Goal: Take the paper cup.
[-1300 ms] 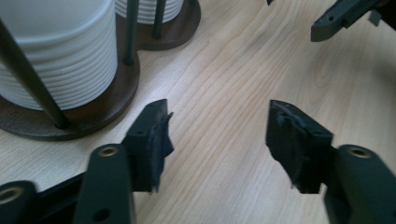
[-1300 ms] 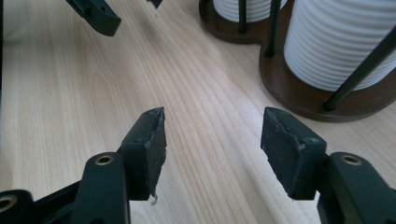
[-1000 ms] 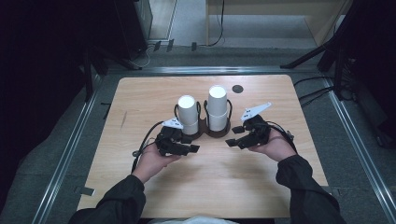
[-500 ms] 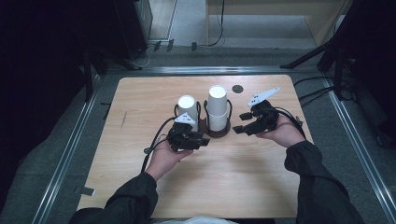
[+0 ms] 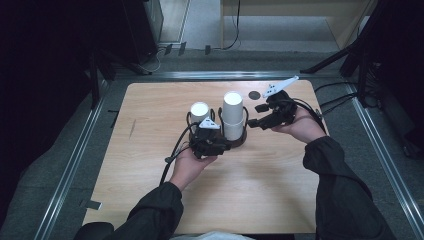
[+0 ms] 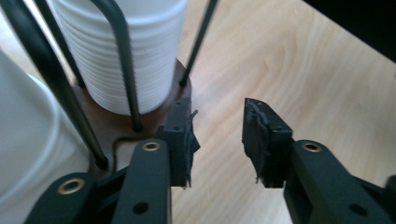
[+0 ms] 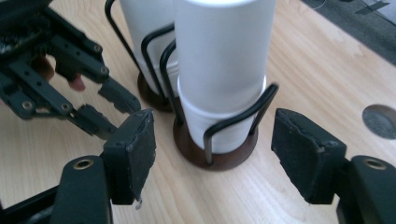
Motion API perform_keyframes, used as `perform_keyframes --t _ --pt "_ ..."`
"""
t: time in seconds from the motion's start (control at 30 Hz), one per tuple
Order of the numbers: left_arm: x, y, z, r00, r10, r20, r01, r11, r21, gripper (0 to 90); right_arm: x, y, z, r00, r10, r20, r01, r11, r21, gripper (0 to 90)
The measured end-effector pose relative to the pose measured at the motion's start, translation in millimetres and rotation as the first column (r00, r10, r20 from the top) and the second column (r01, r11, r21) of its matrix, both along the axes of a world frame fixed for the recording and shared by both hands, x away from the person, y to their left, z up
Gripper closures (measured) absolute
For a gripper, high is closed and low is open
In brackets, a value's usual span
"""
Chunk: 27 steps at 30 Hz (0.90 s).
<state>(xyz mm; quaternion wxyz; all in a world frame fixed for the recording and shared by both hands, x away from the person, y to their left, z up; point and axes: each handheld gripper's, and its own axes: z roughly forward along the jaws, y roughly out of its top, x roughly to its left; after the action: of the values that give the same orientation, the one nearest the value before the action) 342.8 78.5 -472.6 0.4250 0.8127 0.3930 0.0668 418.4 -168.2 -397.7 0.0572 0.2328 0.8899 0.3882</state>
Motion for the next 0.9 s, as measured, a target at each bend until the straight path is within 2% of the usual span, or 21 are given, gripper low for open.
perform_keyframes --t 0.13,0.27,0.4,0.43,0.47,0.5,0.73,0.8,0.9 --pt "3.5 -1.8 1.4 0.9992 0.039 0.011 -0.039 0.9992 -0.013 72.2 8.8 11.0 10.1 1.0 0.001 0.01 -0.002 1.0 0.018 27.7" --pt "8.1 -6.2 1.6 0.9974 0.071 0.011 -0.071 0.9973 -0.017 74.3 15.1 17.8 15.0 0.9999 -0.003 0.011 0.002 0.999 0.042 25.1" --pt "12.4 -13.9 0.9 0.9932 0.116 0.004 -0.116 0.9932 -0.009 75.6 23.3 30.7 16.0 0.9993 -0.036 0.013 0.036 0.999 0.029 23.9" --pt "13.0 -16.2 1.0 0.9919 0.127 0.006 -0.127 0.9919 0.005 76.7 25.3 34.5 16.0 0.9991 -0.043 0.006 0.043 0.999 0.033 23.9" --pt "14.3 -21.7 1.3 0.9889 0.146 0.028 -0.147 0.9884 0.04 77.4 28.3 39.3 15.8 0.9988 -0.048 0.01 0.048 0.998 0.038 23.9" --pt "15.1 -23.9 1.2 0.9877 0.154 0.03 -0.155 0.987 0.044 77.9 29.8 41.9 15.6 0.9986 -0.052 0.009 0.051 0.998 0.041 23.9" --pt "18.1 -27.1 1.2 0.9814 0.185 0.051 -0.188 0.9811 0.047 82.7 34.0 57.2 13.0 0.9988 -0.048 0.009 0.047 0.999 0.011 27.4" --pt "18.4 -27.4 1.2 0.9819 0.182 0.052 -0.185 0.9816 0.047 82.7 33.9 58.3 12.9 0.9988 -0.049 0.008 0.049 0.999 0.01 28.3" --pt "19.8 -28.8 0.2 0.9809 0.187 0.052 -0.19 0.9806 0.049 83.7 32.7 62.9 12.3 0.9989 -0.036 0.03 0.037 0.999 -0.012 31.5"
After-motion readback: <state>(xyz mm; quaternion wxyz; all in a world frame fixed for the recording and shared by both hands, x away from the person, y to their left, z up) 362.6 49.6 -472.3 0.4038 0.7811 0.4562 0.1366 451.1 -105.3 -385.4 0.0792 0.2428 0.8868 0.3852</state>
